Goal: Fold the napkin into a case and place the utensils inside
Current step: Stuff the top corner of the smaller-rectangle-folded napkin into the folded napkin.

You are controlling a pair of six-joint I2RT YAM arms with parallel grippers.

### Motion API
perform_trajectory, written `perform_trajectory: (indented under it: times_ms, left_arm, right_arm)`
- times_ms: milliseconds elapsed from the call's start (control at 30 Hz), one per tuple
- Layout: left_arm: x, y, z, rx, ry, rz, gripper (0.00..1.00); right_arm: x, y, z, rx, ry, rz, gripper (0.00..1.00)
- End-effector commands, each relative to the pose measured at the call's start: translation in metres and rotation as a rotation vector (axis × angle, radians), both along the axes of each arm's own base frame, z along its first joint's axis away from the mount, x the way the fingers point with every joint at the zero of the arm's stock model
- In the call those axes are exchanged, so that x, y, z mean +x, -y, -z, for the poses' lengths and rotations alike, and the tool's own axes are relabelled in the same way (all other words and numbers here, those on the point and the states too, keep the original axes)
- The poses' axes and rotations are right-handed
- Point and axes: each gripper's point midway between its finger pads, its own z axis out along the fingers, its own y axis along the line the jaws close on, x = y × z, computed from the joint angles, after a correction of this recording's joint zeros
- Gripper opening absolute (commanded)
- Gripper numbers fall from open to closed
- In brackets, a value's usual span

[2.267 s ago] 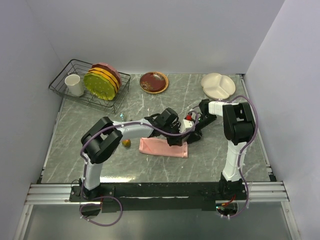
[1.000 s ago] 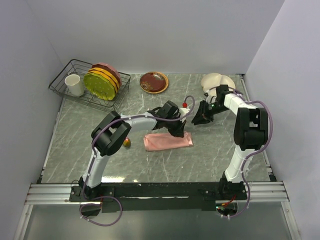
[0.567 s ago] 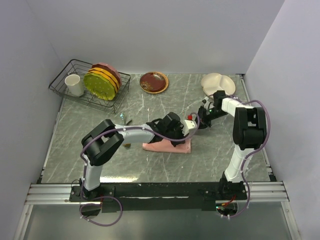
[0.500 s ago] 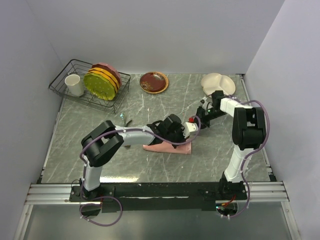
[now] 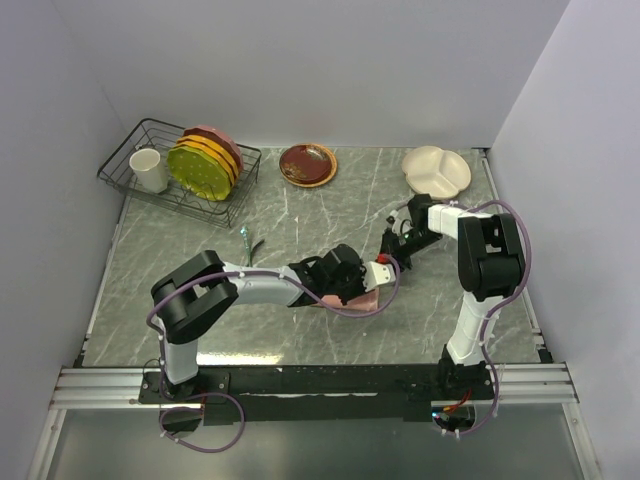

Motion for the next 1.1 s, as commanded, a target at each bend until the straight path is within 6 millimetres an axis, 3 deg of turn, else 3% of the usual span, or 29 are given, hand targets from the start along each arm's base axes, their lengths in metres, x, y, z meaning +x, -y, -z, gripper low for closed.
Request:
perform_trajectory:
  times_ms: [0,167,333,467,567,733,1067]
  left_arm:
    - [0.010,0.006,-0.031,-0.070,0.087,-0.023,0.01]
    - [0.012,0.008,-0.036,-0.087,0.115,-0.032,0.01]
    - [0.010,0.008,-0.048,-0.111,0.148,-0.020,0.01]
    - [-0.004,0.003,-0.034,-0.048,0.059,0.019,0.01]
    - [-0.009,-0.004,-0.019,-0.009,-0.056,-0.037,0.01]
    - [-0.012,-0.009,-0.010,-0.030,-0.193,-0.148,0.01]
    - [-0.014,-0.018,0.005,-0.048,-0.388,-0.293,0.01]
  right_arm:
    - [-0.010,-0.004,-0.005,-0.009,-0.011,-0.043,0.19]
    - [-0.024,-0.008,0.009,-0.068,-0.027,-0.089,0.19]
    - [-0.027,0.002,0.035,-0.142,-0.058,-0.098,0.19]
    - [-0.016,0.010,0.044,-0.208,-0.041,-0.094,0.18]
    - [-0.003,0.014,0.045,-0.251,-0.016,-0.088,0.16]
    - [0.015,0.015,0.044,-0.277,0.025,-0.088,0.16]
    - [0.019,0.020,0.050,-0.301,0.058,-0.112,0.15]
